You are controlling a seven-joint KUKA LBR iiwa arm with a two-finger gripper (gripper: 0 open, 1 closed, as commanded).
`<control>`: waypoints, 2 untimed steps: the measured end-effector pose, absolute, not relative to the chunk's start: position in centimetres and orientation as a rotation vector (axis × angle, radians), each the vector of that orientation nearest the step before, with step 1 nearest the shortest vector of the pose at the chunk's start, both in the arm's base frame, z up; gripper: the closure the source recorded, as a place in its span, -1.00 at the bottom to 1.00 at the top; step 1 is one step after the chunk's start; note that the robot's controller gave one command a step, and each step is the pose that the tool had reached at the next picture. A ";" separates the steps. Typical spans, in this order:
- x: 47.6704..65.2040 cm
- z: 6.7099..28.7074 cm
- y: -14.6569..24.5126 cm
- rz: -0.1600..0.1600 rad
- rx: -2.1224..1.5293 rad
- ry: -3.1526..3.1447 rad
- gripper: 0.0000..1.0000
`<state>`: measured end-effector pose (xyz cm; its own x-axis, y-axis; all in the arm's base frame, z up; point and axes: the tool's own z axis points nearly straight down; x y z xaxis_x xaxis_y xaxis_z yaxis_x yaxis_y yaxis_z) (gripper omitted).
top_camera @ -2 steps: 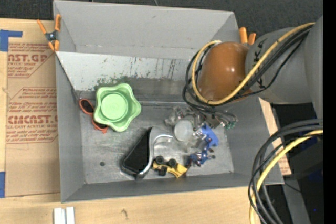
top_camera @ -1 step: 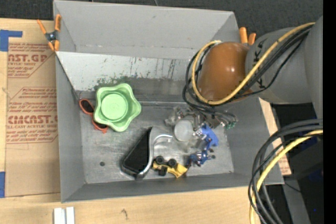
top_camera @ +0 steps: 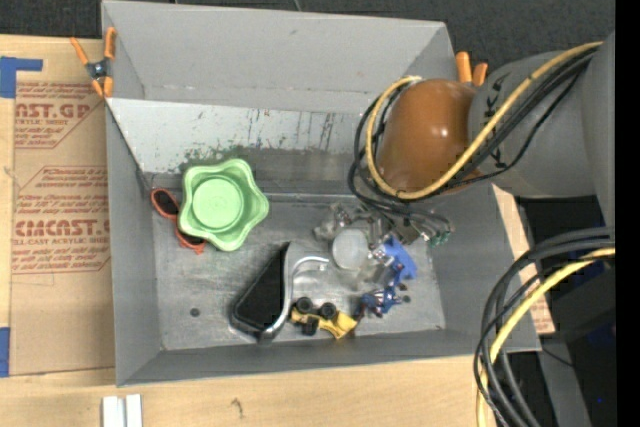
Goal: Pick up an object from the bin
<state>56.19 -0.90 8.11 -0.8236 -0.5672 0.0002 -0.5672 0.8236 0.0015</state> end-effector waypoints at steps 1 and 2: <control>56.2 8.8 -0.9 -0.002 0.934 -2.999 1.00; 56.0 9.8 -0.9 -0.005 0.931 -2.994 1.00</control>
Offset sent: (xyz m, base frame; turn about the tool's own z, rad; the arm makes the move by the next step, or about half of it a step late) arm 0.0000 -0.0001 0.0866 0.0000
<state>56.03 -0.85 9.82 -0.8236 -0.5671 0.0051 -0.5671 0.8236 0.0049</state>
